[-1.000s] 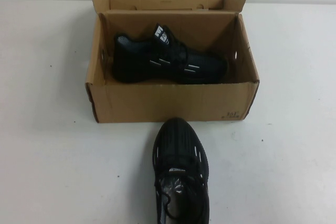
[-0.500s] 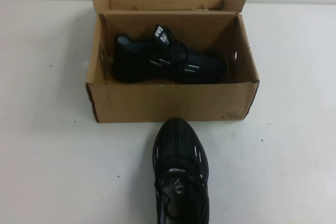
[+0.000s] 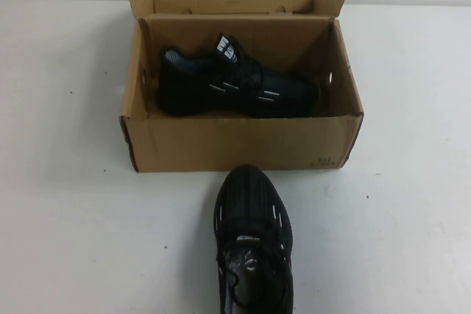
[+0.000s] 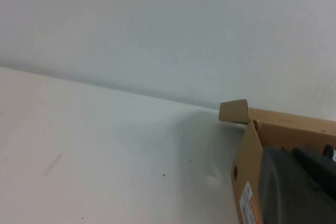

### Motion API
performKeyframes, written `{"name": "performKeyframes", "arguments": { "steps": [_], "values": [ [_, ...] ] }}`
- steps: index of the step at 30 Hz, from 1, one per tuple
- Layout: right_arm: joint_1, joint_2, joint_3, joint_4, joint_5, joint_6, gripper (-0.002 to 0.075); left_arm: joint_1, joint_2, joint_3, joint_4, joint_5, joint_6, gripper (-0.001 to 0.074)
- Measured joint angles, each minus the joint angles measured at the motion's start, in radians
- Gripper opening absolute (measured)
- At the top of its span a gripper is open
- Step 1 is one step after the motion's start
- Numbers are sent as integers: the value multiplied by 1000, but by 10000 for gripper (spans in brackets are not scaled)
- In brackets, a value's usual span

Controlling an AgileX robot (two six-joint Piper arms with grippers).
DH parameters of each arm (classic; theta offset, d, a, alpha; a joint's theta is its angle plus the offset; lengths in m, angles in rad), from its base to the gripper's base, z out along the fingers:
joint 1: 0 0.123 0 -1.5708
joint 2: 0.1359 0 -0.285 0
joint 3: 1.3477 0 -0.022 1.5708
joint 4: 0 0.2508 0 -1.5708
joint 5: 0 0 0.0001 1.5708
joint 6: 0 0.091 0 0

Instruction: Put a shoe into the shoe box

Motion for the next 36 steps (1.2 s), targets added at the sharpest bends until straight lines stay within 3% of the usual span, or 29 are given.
{"name": "performKeyframes", "arguments": {
  "steps": [3, 6, 10, 15, 18, 30, 33, 36],
  "values": [
    [0, 64, 0, -199, -26, 88, -17, 0, 0, 0, -13, 4, -2, -1],
    [0, 131, 4, -281, -32, 112, -17, 0, 0, 0, -32, 19, -2, -1],
    [0, 212, 8, -301, 10, 156, -17, 0, 0, -2, -67, 92, -2, -1],
    [0, 248, 8, -269, 10, 528, -17, 0, 0, -2, -79, 187, 4, -1],
    [0, 250, 8, -273, -43, 623, -17, 0, 0, -2, -81, 201, 28, -1],
    [0, 250, -41, -310, 16, 84, -17, 0, 0, -2, -98, 212, 51, -1],
    [0, 250, -43, -310, 40, -155, -17, 0, 0, -2, -98, 212, 53, -1],
    [0, 251, -44, -308, 185, -315, -17, 0, 0, -2, -98, 215, 53, -1]
  ]
}}
